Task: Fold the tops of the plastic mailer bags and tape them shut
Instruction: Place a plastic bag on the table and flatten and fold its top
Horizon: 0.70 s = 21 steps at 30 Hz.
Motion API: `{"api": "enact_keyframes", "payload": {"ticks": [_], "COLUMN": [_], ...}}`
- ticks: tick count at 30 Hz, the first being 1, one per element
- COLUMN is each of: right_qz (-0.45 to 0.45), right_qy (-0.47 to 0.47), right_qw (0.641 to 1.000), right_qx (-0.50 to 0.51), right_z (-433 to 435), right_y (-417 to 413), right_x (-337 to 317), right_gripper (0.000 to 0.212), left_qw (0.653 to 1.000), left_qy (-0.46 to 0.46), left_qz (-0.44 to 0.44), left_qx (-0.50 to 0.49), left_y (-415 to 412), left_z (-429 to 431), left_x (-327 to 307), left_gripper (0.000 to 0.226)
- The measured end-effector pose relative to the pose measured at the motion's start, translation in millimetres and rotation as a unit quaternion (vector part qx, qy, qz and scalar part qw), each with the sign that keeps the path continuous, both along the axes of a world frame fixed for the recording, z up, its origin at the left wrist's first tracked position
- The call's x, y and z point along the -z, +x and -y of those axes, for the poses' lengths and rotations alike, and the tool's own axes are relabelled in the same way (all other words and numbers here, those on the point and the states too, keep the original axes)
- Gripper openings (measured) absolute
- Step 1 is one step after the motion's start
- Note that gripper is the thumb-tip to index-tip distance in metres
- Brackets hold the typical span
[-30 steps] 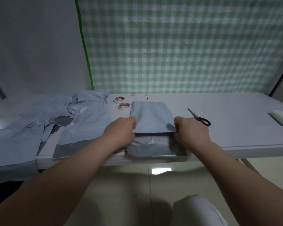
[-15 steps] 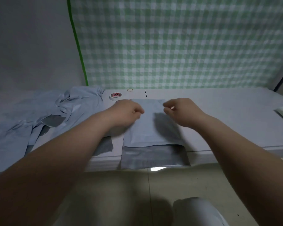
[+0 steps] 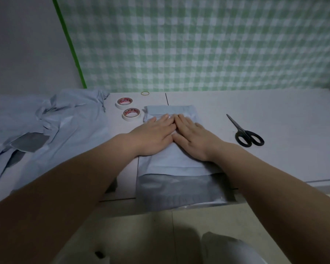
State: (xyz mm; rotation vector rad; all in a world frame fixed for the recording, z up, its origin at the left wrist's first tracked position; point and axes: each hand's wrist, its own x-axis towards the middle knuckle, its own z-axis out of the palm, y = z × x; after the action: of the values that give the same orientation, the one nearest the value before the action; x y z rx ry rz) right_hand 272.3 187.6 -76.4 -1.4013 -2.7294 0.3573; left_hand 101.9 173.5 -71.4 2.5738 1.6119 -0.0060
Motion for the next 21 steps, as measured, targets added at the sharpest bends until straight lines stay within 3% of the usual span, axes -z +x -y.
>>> {"api": "enact_keyframes", "payload": {"ticks": [7,21], "right_qz": [-0.020,0.072], "right_qy": [0.013,0.016], "right_qw": [0.999,0.996], "right_qx": [0.024,0.050], "right_z": [-11,12], "right_y": [13,23], "right_x": [-1,-2], "right_gripper": [0.060,0.060], "left_qw": [1.000,0.998], "left_qy": [-0.012,-0.050], "left_qz": [0.021,-0.028], "left_qx": [-0.013,-0.029], "left_y": [13,6], "left_z": [-14,15], "left_x": [2,-3], "left_gripper": [0.057,0.060]}}
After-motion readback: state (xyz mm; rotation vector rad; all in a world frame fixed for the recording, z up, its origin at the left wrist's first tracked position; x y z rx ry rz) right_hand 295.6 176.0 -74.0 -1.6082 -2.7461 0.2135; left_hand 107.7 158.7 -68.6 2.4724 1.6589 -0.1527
